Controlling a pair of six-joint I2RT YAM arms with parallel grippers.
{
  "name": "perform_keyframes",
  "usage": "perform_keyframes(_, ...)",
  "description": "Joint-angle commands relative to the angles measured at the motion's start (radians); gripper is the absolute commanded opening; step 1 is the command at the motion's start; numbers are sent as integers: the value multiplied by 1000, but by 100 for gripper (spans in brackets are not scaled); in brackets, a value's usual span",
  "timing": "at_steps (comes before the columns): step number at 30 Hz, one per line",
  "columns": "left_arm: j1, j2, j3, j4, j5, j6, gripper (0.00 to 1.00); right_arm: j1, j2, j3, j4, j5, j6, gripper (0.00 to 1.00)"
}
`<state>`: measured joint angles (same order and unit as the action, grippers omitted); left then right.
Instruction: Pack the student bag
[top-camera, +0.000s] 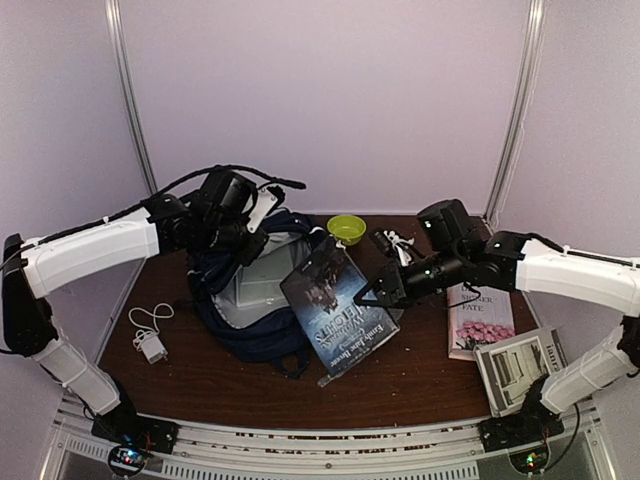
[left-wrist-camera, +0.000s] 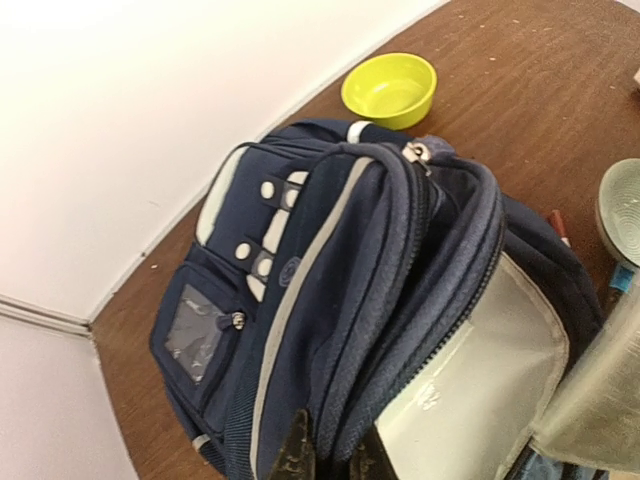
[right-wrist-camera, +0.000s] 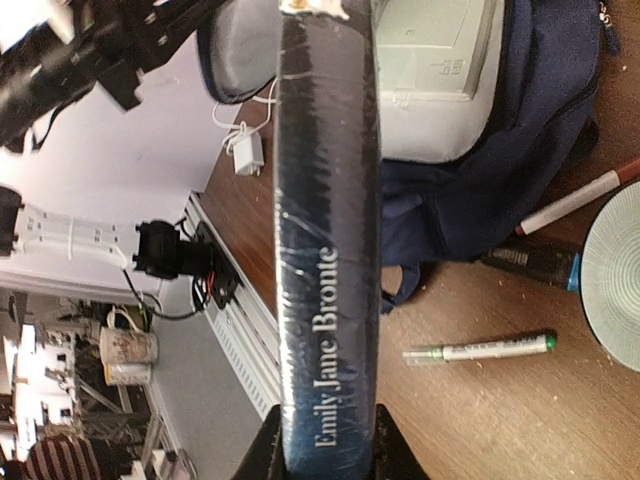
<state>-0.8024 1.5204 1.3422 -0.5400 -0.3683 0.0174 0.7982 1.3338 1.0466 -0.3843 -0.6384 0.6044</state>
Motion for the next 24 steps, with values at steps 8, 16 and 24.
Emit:
perform_keyframes(8,-51,-106,150,89,-167,56,0,23,433,281,555,94,419,0)
perform_keyframes(16,-73,-125,192,90,-132,73,0,26,810,678,539,224,565,10)
perform_keyframes(24,-72,-169,114,112,-148,59,0,3,988,933,299,321,478,47)
